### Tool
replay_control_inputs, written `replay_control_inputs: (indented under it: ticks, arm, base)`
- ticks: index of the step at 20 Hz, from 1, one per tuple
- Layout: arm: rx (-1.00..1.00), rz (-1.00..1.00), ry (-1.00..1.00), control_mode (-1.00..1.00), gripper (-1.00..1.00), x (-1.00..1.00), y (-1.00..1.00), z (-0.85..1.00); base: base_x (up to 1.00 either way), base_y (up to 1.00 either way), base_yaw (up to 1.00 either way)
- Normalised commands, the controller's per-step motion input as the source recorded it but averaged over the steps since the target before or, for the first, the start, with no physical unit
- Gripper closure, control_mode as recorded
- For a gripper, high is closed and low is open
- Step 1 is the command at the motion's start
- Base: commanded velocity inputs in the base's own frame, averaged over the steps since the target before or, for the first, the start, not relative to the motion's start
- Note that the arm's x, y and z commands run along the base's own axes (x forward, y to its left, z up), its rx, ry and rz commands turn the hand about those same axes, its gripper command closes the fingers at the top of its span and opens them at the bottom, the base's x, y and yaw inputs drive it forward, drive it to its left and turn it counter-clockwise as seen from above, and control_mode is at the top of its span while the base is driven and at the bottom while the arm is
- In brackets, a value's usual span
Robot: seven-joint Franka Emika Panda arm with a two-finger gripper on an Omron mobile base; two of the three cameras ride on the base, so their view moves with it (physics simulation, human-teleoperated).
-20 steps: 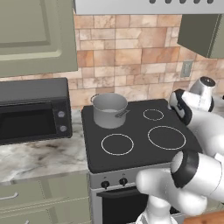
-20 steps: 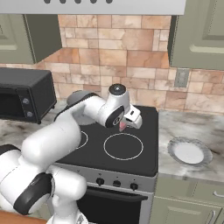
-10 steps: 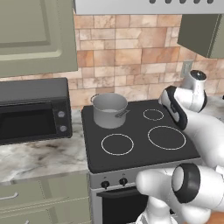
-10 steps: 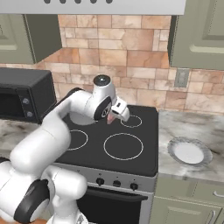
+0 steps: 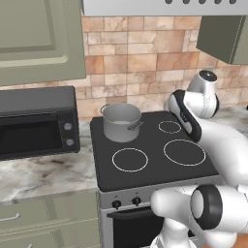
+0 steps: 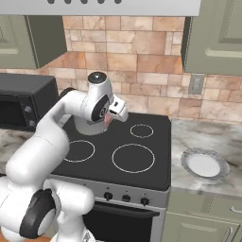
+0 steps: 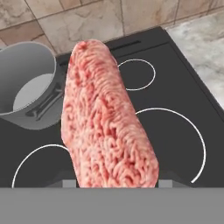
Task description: Retrieve the frozen meat and place it in the pot on a burner. Then turn the burner on.
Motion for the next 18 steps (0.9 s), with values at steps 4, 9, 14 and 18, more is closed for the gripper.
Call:
replay_control_inputs:
  ticks: [4,9,14,18]
  arm:
    - [-0.07,0.08,0.16,-1.00,1.00,0.23,0.27,0.10]
    - [-0.03,0.14,0.10,-1.00,1.00,0.33,0.28,0.01]
    - [-0.01,0.15,0.06,-1.00,1.00,0.35,0.28,0.00]
    - [-0.02,0.17,0.04,-1.00,1.00,0.31,0.36,0.00]
  base:
    - [0.00,0.00,0.00]
    - [0.00,0.00,0.00]
    - [0.00,0.00,0.00]
    - [0.00,0.00,0.00]
